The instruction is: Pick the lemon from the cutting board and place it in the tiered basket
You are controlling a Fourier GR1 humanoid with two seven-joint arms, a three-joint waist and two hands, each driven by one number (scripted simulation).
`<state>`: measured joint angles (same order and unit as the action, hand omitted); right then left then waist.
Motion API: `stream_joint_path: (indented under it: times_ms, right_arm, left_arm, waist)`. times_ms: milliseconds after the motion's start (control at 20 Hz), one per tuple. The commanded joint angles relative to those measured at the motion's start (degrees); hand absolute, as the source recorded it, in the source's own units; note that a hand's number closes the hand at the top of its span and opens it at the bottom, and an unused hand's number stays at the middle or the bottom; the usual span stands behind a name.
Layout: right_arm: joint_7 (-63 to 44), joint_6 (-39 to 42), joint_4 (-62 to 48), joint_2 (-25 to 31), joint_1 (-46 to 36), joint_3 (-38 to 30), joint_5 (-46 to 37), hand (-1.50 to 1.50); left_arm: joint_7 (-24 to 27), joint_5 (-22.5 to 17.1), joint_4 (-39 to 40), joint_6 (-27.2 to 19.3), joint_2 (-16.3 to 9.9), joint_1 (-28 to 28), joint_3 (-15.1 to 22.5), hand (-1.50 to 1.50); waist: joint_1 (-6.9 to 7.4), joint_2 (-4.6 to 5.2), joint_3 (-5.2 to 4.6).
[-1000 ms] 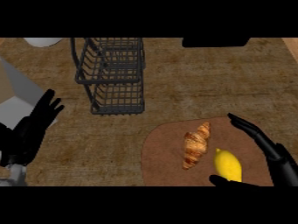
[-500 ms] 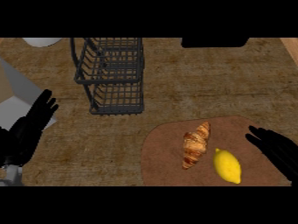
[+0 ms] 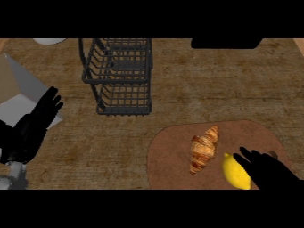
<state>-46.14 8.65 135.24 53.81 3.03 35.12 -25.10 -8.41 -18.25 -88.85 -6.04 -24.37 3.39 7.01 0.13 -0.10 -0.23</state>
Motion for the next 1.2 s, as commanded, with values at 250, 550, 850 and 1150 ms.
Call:
stream_joint_path:
  times_ms: [250, 550, 850, 1150]
  right_arm:
    - [-14.0, 6.0, -2.1, -12.5, -6.5, 8.4, -11.3, -1.5]
    - [-4.2, -0.3, -10.9, -13.3, 0.5, 9.2, -20.6, -1.5]
    - [-2.3, 2.6, -19.2, -21.2, -5.5, 5.6, -23.5, -1.5]
    - [6.9, -4.4, -22.1, -17.1, 1.6, 2.3, -28.0, -1.5]
  left_arm:
    - [-4.1, 1.9, -3.0, -1.2, 2.0, 0.8, -0.9, 0.0]
    - [-2.1, 2.7, 0.0, 1.4, 3.1, 0.9, -3.0, 0.0]
    - [0.9, 4.0, 2.7, 3.6, 5.2, 0.2, -4.2, 0.0]
    - [-6.6, 5.1, -3.9, 2.6, 4.8, 2.0, -5.1, 0.0]
  waist:
    - [-0.05, -0.01, 0.22]
    - [-0.39, 0.01, 0.26]
    - [-0.09, 0.11, 0.23]
    - [-0.31, 0.02, 0.26]
